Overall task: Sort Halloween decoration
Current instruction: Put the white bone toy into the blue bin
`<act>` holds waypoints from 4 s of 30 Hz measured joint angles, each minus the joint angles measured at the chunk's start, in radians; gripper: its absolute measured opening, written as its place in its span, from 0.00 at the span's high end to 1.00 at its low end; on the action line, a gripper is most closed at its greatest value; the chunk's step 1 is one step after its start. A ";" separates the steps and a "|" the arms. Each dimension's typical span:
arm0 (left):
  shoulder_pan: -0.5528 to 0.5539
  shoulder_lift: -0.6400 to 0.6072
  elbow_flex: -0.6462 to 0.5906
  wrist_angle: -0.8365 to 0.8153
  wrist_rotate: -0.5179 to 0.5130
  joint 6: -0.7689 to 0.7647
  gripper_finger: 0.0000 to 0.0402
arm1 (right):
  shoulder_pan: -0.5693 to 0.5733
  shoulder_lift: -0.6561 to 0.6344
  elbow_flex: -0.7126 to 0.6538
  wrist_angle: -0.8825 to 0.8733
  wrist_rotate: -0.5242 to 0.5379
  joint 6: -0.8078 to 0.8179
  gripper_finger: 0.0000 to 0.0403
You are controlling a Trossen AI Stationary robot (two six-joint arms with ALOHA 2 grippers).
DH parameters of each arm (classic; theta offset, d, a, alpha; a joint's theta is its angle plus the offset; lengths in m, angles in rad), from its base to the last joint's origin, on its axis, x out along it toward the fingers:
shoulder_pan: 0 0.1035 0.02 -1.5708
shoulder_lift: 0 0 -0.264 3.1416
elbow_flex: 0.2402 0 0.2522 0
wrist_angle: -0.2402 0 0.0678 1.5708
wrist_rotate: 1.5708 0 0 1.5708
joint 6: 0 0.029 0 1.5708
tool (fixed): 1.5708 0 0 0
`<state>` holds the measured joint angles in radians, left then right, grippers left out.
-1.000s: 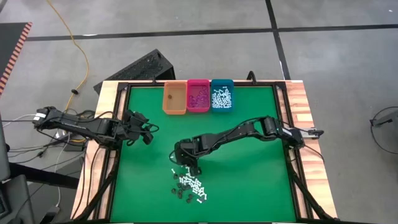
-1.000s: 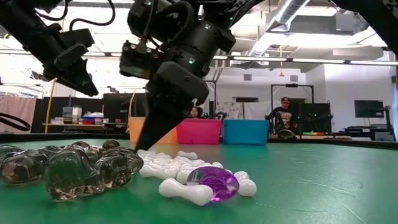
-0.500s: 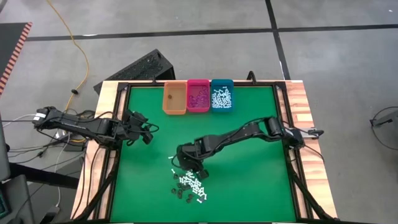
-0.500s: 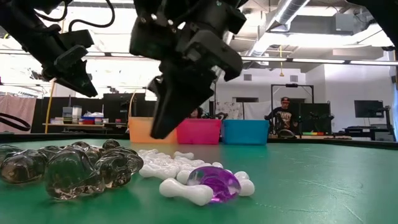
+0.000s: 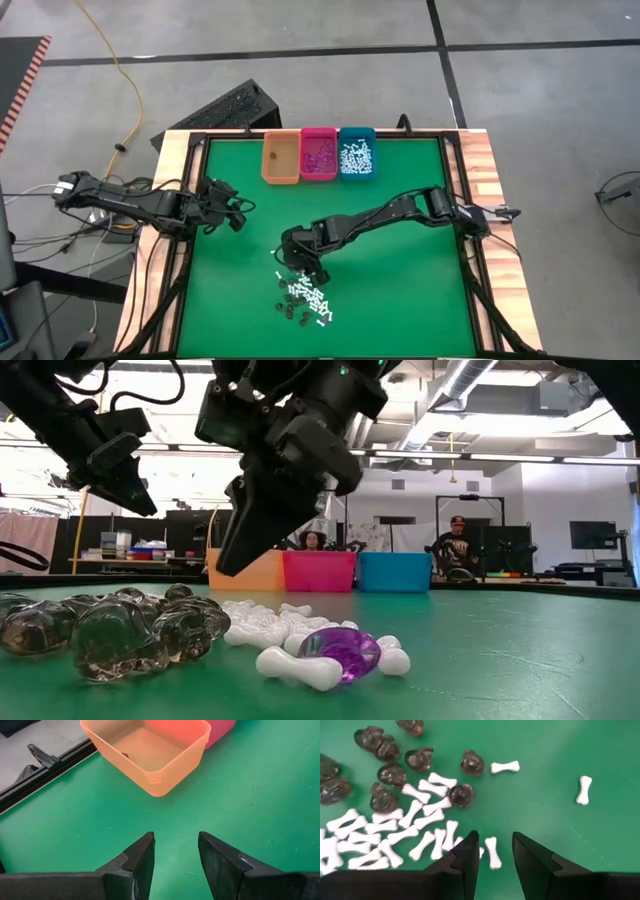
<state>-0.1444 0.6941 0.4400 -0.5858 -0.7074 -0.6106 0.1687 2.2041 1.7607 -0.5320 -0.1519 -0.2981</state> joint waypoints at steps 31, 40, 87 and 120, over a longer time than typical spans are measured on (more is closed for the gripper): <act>0.000 0.000 -0.001 -0.008 -0.006 -0.004 0.64 | -0.009 0.038 0.001 -0.074 0.109 0.080 0.96; 0.000 0.000 -0.001 -0.008 -0.006 -0.004 0.64 | -0.131 -0.112 0.000 -0.195 0.127 0.016 0.96; -0.001 0.028 0.000 -0.007 0.016 -0.041 0.64 | -0.166 0.140 0.103 0.063 0.443 0.712 0.50; -0.001 0.028 0.000 -0.039 0.030 -0.030 0.64 | -0.100 0.038 -0.020 0.129 0.538 0.532 0.62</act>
<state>-0.1452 0.7219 0.4397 -0.6246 -0.6769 -0.6407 0.0685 2.2425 1.7405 -0.4030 0.3860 0.2341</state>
